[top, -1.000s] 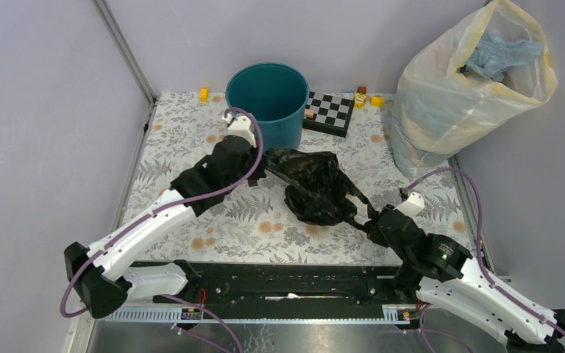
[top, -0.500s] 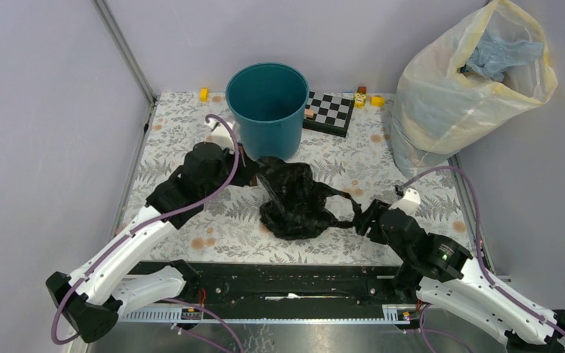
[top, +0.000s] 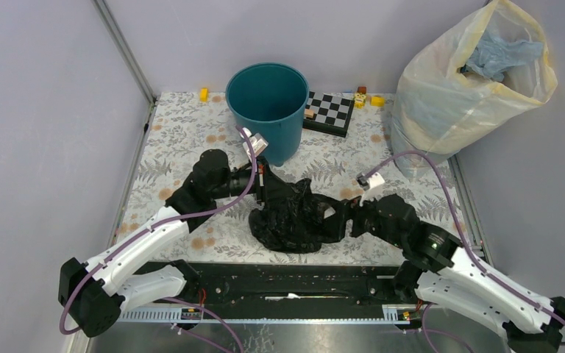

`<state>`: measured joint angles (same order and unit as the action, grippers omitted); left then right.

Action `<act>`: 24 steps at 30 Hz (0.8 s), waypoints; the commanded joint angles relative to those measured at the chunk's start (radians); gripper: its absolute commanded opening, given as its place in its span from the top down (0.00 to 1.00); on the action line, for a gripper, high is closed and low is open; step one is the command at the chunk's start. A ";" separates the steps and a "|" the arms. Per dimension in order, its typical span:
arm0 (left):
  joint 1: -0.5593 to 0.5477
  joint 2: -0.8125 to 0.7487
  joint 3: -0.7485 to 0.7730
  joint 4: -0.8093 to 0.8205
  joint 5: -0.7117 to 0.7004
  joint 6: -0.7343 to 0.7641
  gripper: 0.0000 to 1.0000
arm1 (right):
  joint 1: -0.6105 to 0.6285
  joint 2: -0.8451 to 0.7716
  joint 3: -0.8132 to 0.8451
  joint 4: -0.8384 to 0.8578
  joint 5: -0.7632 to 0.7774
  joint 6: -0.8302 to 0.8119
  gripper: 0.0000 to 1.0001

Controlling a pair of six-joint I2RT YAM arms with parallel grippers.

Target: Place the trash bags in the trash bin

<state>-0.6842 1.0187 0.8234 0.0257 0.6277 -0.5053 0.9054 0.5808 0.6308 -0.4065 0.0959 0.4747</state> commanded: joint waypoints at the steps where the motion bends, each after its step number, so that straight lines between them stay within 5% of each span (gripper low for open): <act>1: 0.002 0.012 0.010 0.099 0.102 -0.004 1.00 | 0.003 0.114 0.034 0.165 -0.093 -0.106 0.19; 7: 0.002 0.009 0.002 0.099 0.107 -0.006 1.00 | 0.004 0.224 -0.023 0.327 -0.086 -0.089 0.28; 16: 0.000 0.033 -0.031 0.162 0.117 -0.045 1.00 | 0.003 0.385 -0.229 0.769 -0.192 0.086 0.99; 24: 0.001 0.015 -0.061 0.150 0.104 -0.044 1.00 | 0.004 0.407 -0.311 0.851 -0.089 0.143 1.00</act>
<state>-0.6842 1.0576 0.7727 0.1238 0.7155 -0.5507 0.9054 1.0054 0.3206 0.3225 -0.0597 0.5705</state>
